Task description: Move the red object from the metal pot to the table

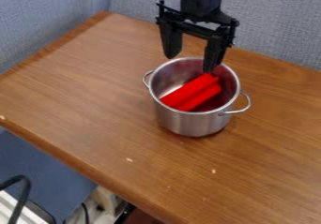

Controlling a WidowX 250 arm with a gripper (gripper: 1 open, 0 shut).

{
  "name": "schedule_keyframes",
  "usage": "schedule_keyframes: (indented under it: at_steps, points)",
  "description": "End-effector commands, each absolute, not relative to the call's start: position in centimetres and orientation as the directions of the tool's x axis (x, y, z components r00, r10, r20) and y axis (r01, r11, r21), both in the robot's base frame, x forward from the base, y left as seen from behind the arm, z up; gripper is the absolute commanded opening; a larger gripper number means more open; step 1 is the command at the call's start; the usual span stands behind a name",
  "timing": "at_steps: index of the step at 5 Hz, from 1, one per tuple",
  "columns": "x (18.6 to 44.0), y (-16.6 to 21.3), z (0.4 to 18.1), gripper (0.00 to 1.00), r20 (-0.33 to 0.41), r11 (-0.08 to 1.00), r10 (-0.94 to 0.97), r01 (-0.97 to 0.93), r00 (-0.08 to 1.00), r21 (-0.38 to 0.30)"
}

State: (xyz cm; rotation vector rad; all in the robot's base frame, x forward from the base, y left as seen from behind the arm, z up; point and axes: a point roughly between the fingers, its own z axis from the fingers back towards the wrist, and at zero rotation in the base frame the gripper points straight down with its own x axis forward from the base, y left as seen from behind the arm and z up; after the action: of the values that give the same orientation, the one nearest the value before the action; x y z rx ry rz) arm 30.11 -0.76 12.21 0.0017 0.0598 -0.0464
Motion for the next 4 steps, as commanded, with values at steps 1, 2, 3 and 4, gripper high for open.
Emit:
schedule_keyframes:
  at_steps: [1,2,3,4]
  points:
    - [30.6,-0.5,13.9,1.00,-0.010,0.998,-0.057,0.057,0.998,0.004]
    - [30.6,-0.7,13.2,1.00,-0.015,0.997,-0.079,0.080,0.997,0.005]
    - [30.6,-1.0,12.5,1.00,-0.020,0.995,-0.103,0.104,0.994,0.004]
    - [31.1,-1.3,12.2,1.00,-0.022,0.996,-0.090,0.090,0.996,0.005]
